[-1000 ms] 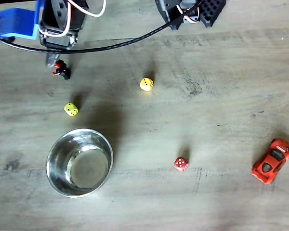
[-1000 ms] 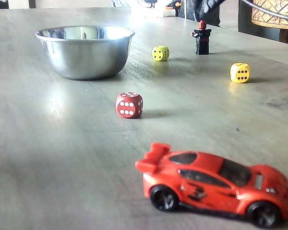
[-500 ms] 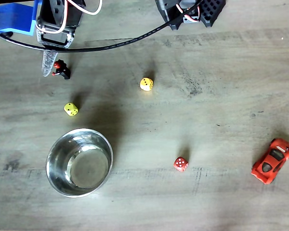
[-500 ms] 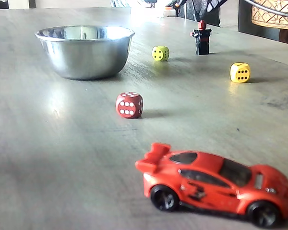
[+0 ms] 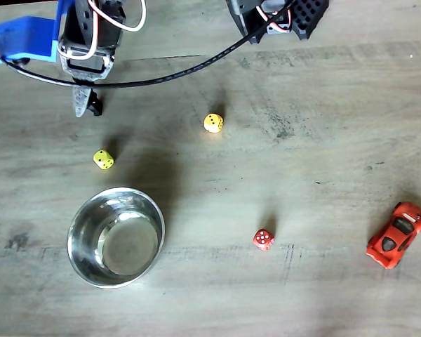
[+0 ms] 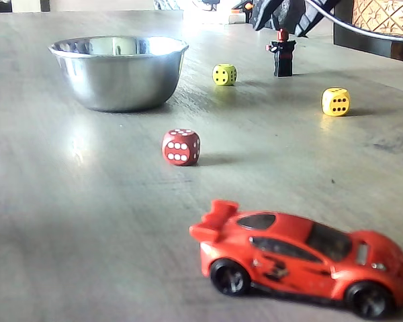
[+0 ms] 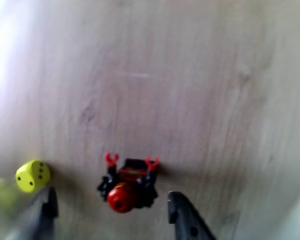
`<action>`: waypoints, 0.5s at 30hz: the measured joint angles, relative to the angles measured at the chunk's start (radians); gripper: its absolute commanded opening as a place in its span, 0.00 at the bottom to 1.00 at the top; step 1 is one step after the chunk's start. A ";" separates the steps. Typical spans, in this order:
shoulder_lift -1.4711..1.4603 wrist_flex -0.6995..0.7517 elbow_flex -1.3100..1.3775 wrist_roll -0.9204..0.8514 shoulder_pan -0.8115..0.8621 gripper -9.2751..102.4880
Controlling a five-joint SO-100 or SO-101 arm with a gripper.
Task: Pick up the lego figure and place in bowl
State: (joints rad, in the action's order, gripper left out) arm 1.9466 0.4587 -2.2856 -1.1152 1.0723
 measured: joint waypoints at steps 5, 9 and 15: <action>0.000 0.000 0.000 0.000 0.002 0.32; -0.014 -0.014 0.000 0.000 0.002 0.32; -0.071 -0.129 0.000 0.000 0.002 0.32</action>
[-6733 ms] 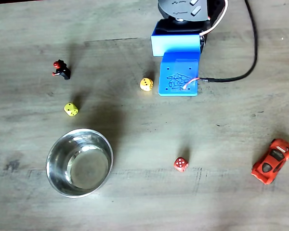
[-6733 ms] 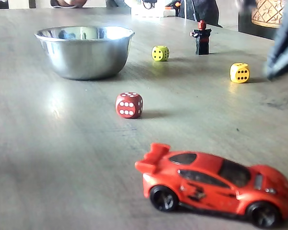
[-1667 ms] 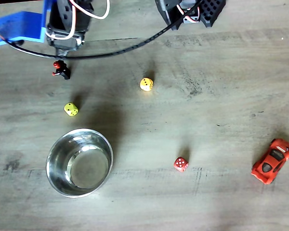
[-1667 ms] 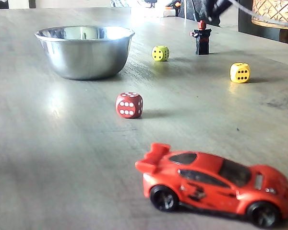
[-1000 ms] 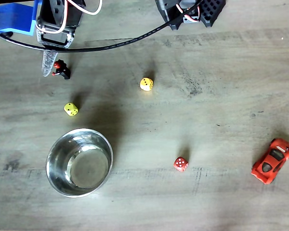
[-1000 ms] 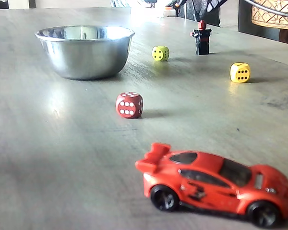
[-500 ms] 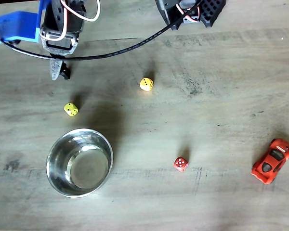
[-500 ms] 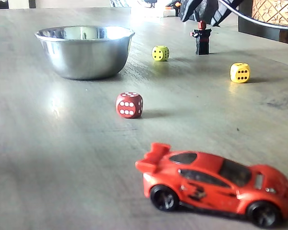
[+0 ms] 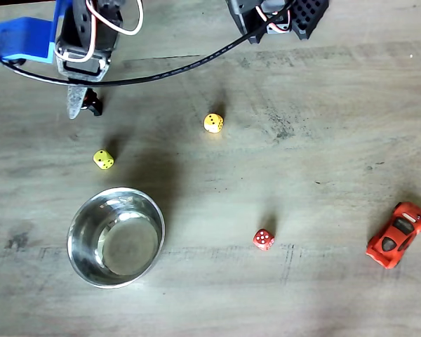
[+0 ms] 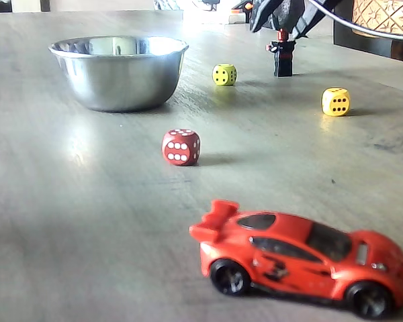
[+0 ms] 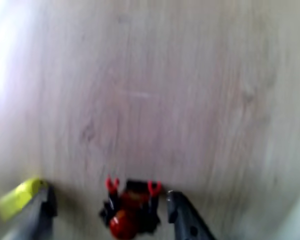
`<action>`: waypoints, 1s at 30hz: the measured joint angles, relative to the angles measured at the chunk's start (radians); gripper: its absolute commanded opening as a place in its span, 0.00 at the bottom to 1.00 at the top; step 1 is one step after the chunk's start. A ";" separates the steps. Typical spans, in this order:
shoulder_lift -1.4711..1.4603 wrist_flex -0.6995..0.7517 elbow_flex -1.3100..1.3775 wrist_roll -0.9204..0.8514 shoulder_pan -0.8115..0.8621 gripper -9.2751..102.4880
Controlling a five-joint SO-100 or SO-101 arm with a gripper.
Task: Pick up the lego figure and place in bowl
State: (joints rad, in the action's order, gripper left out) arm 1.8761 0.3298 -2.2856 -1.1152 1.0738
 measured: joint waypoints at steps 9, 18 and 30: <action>-0.055 -0.038 0.000 0.000 0.008 0.32; -0.106 -0.043 0.000 0.000 0.008 0.32; -0.127 -0.043 0.000 0.000 0.008 0.32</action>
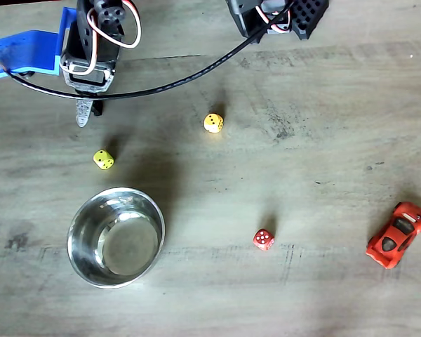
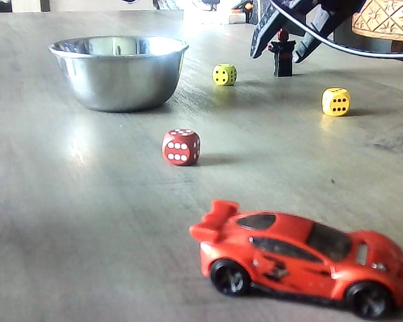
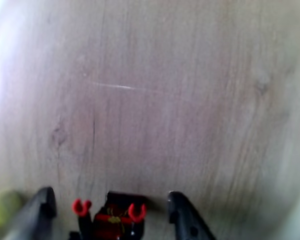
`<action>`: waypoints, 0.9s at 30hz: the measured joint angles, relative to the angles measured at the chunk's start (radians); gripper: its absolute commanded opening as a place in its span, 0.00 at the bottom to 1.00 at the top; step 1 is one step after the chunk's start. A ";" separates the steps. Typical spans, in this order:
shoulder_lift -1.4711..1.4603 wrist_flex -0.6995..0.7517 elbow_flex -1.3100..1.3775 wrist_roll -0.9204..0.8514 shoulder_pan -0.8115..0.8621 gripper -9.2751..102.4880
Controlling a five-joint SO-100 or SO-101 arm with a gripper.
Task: Pick up the lego figure and place in bowl
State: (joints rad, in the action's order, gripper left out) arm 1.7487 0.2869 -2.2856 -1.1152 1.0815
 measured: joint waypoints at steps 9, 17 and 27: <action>-0.034 0.000 0.002 0.000 0.000 0.32; -0.034 0.000 0.002 0.000 0.000 0.32; -0.034 0.000 0.002 0.000 0.000 0.32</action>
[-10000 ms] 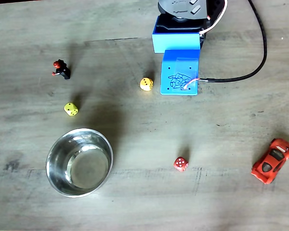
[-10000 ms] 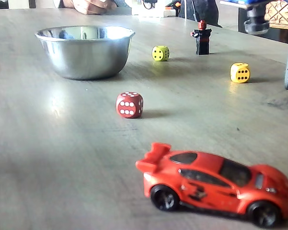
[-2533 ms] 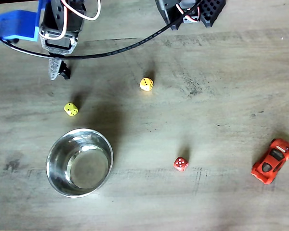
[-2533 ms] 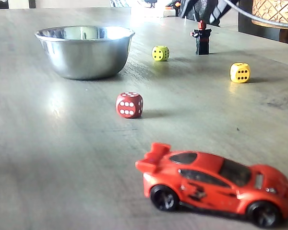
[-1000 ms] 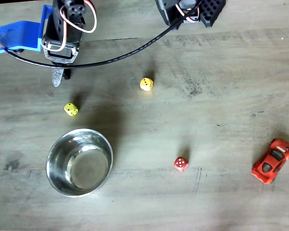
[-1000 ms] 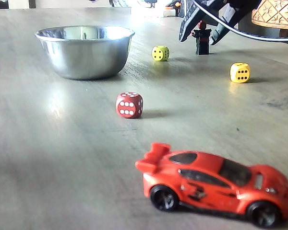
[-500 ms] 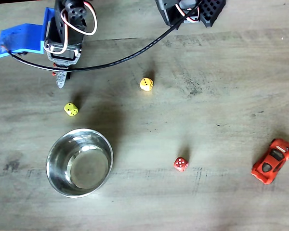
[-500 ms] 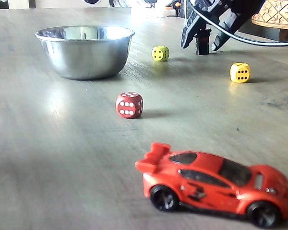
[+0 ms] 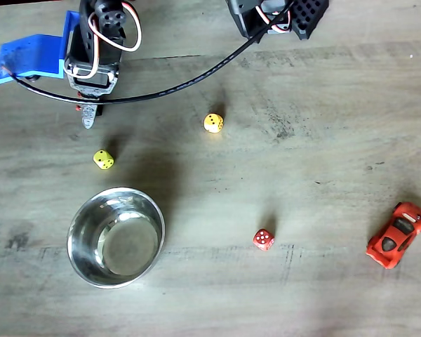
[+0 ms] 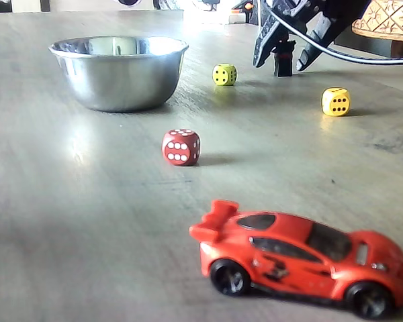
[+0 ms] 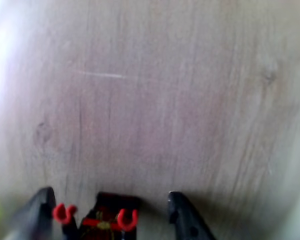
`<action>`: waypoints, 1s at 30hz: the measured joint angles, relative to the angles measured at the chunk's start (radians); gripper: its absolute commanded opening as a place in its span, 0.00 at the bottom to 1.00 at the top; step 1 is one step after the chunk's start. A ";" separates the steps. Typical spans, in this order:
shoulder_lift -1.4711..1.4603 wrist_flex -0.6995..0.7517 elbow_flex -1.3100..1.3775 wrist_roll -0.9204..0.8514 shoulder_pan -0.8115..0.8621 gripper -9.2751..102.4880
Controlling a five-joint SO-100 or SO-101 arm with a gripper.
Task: Pick up the lego figure and place in bowl
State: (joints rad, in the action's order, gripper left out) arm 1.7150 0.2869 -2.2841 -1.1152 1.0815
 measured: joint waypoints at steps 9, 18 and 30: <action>-0.009 0.000 0.000 0.000 0.000 0.32; -0.025 -0.003 0.002 0.000 0.000 0.32; -0.026 -0.003 0.009 0.000 0.000 0.32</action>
State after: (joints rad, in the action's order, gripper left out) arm 1.6889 0.2838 -2.2749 -1.1152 1.0815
